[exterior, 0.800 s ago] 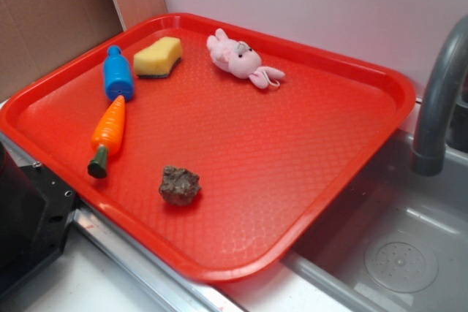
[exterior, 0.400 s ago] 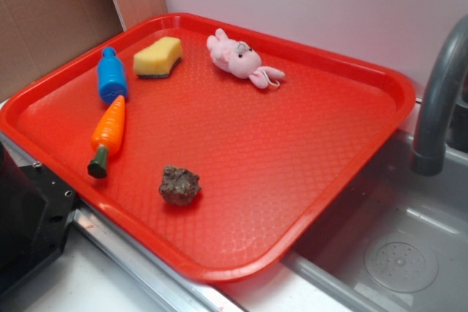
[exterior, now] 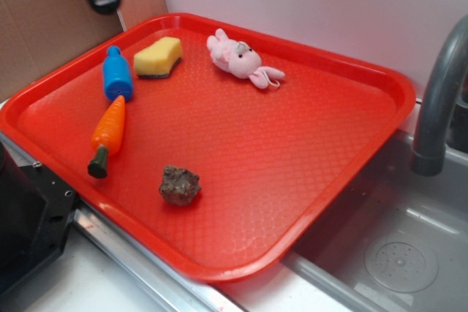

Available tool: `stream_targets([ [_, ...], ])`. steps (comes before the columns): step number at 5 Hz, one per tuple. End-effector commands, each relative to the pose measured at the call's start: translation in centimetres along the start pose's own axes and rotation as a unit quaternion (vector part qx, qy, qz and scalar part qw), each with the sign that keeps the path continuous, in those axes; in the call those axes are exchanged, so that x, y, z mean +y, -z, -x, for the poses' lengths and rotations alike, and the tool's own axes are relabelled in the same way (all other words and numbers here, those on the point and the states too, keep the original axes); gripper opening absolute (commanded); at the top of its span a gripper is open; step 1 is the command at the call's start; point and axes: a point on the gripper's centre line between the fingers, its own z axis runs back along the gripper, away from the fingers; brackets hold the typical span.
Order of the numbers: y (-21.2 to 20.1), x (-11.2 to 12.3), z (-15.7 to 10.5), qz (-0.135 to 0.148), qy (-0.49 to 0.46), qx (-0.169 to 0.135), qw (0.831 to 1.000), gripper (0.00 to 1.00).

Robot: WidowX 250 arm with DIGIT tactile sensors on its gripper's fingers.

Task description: Grab the pink bunny.

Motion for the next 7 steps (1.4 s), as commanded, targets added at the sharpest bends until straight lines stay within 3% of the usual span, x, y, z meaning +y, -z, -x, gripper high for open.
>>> stream_targets([
  [1,3.4,2.2,-7.2,-0.027,0.192,-0.042,0.980,1.00],
  [2,6.3,1.7,-9.4,-0.036,0.269,-0.020,0.962,1.00],
  [4,10.8,2.9,-9.0,-0.013,0.295,0.018,0.955,1.00],
  [5,12.4,2.9,-8.1,0.001,0.295,0.037,0.955,0.61],
  [6,13.0,1.9,-6.9,0.012,0.290,0.049,0.956,0.00],
  [7,11.6,1.5,-6.3,0.005,0.285,0.046,0.957,0.00],
])
